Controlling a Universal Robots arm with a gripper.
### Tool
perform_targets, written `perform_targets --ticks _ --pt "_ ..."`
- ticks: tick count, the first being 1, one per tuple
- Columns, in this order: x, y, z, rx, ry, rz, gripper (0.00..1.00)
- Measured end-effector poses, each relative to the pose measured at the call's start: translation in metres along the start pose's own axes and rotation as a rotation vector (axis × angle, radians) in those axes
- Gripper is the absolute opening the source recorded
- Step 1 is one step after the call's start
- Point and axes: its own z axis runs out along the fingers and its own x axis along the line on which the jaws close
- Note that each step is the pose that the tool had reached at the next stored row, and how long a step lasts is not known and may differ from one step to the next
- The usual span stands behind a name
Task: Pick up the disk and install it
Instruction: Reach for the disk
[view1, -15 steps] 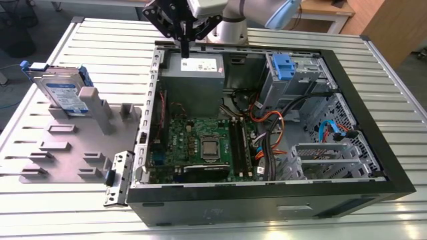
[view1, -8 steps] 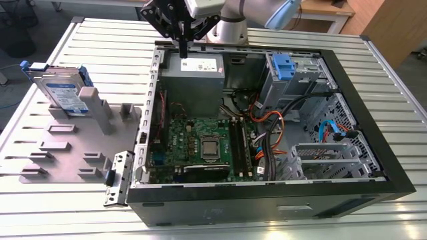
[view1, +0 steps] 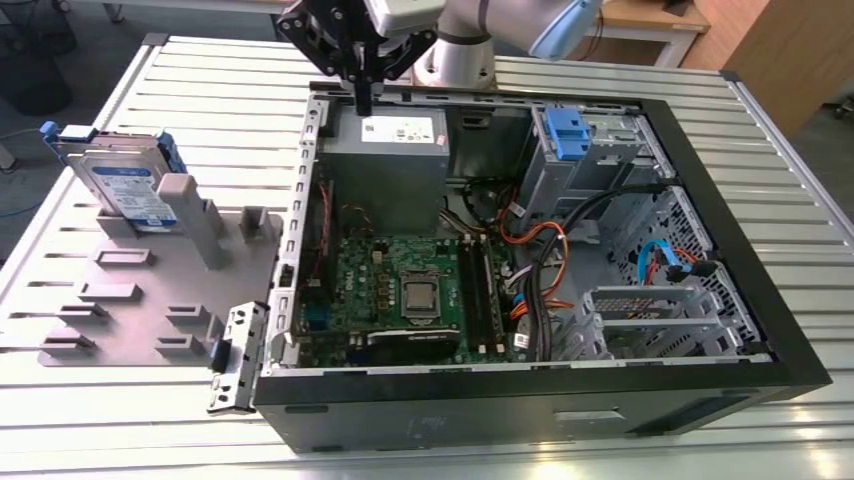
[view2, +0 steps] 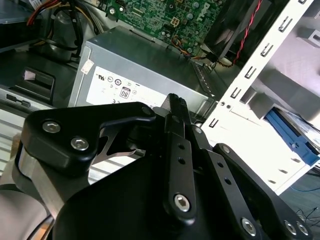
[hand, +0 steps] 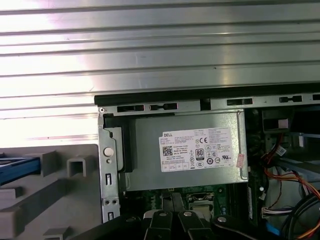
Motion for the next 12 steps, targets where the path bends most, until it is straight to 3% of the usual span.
perform_targets --ticks 12 --pt "0.0082 -0.0001 -0.0001 0.0003 -0.0002 0.0 0.11"
